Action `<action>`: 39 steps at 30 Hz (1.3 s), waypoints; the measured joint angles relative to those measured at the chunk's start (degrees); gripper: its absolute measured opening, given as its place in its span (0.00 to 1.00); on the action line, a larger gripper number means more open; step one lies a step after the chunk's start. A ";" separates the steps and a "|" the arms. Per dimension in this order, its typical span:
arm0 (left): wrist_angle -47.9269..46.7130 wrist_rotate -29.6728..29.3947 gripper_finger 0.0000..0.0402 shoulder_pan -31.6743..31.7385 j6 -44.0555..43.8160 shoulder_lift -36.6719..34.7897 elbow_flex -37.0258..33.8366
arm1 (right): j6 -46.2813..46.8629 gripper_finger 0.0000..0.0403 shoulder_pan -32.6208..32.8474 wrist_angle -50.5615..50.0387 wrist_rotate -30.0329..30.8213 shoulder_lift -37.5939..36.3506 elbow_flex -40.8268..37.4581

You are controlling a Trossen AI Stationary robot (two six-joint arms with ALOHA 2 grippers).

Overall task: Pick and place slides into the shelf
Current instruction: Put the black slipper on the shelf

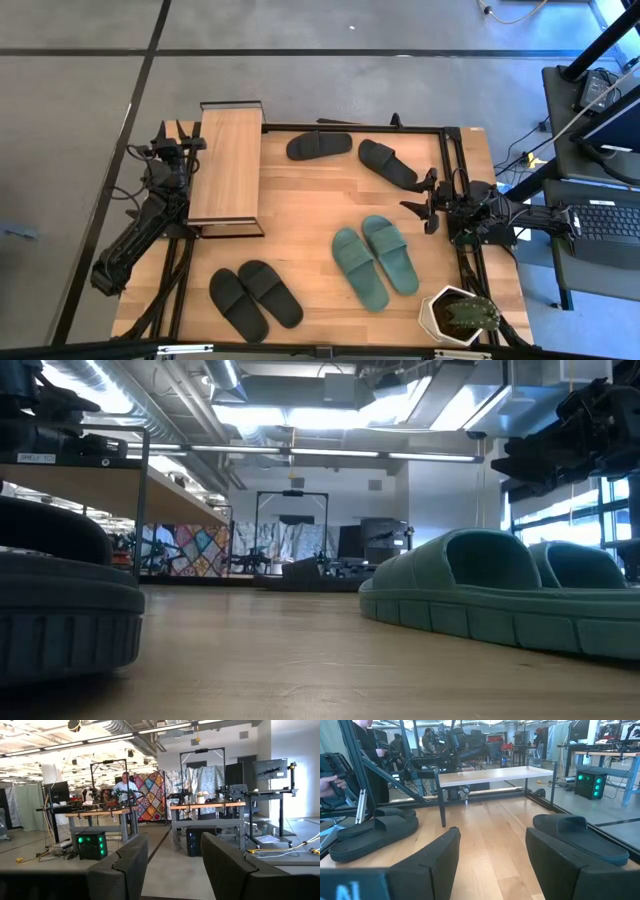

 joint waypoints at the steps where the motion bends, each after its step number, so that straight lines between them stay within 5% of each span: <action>1: 0.00 0.00 0.43 -0.01 -0.01 0.02 0.00 | -0.02 0.56 0.00 0.00 0.00 0.00 0.00; 39: 0.43 0.99 0.43 -1.06 0.01 0.01 -0.02 | -0.02 0.56 0.00 0.00 -0.15 0.00 0.00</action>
